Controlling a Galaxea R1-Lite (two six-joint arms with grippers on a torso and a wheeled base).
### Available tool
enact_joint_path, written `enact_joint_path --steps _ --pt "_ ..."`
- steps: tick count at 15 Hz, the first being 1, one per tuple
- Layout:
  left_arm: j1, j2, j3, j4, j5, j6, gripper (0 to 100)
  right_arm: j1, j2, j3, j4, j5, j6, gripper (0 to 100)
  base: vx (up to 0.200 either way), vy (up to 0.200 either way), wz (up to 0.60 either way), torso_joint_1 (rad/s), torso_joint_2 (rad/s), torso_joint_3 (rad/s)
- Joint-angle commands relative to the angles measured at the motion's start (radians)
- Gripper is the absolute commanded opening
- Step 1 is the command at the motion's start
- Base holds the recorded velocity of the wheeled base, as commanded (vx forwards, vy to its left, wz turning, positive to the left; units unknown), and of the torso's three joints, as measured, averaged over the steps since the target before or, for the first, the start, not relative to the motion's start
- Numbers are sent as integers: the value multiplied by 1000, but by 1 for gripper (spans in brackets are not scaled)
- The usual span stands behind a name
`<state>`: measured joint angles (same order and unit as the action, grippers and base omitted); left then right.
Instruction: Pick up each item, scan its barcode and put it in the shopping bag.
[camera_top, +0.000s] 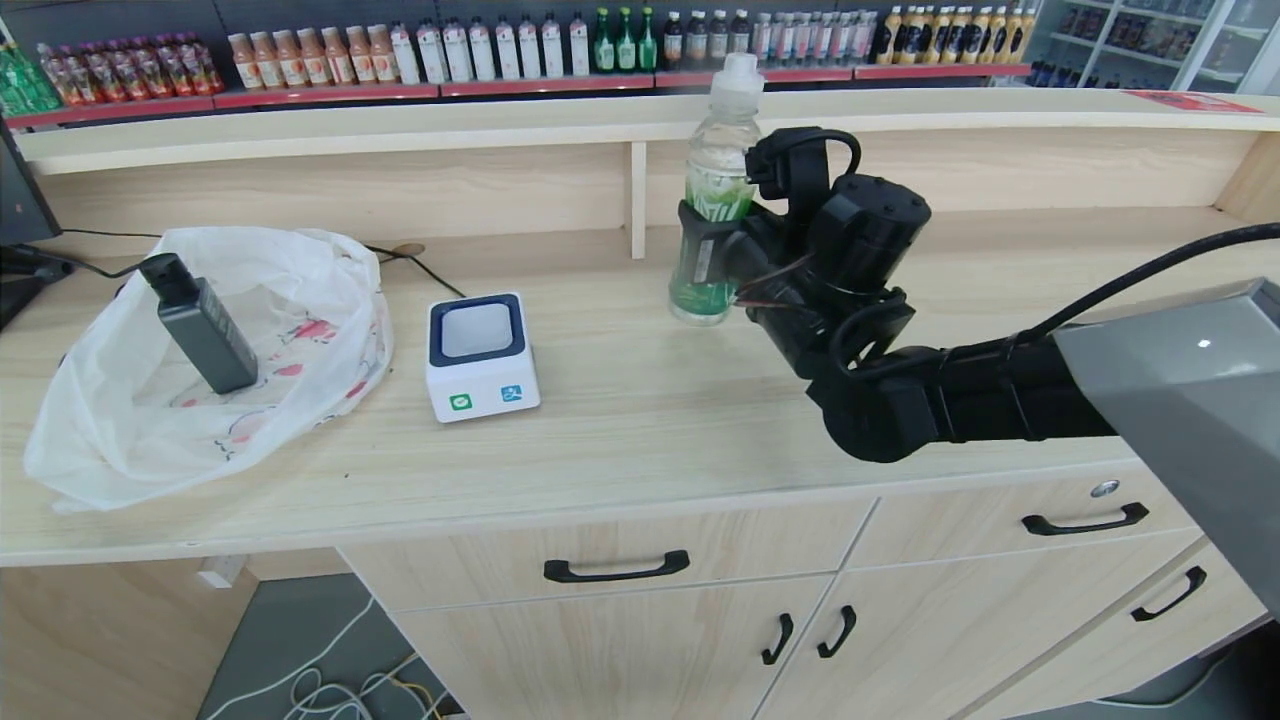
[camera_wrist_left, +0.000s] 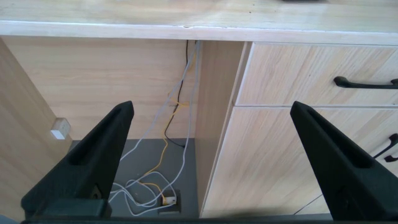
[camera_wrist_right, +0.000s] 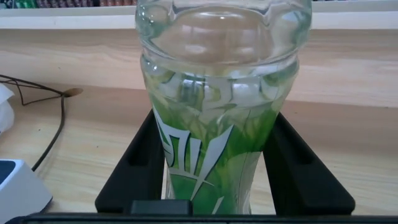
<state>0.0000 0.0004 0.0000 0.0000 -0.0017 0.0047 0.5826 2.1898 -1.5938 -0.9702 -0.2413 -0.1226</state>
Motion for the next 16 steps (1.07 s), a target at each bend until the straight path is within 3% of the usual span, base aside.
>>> enact_joint_path --steps 1,7,10,14,16 --pt "0 0 0 0 0 0 100 -1 -47 5 -2 -1 0 0 0 0 0 0 0 0" --pt "0 1 0 0 0 0 100 2 -170 118 -50 -6 -6 0 0 0 0 0 0 0" --pt "0 1 0 0 0 0 100 28 -237 314 -217 -13 -26 0 0 0 0 0 0 0" --pt "0 1 0 0 0 0 100 66 -358 749 -518 -44 -62 0 0 0 0 0 0 0" --pt "0 1 0 0 0 0 100 71 -407 896 -601 -46 -74 0 0 0 0 0 0 0"
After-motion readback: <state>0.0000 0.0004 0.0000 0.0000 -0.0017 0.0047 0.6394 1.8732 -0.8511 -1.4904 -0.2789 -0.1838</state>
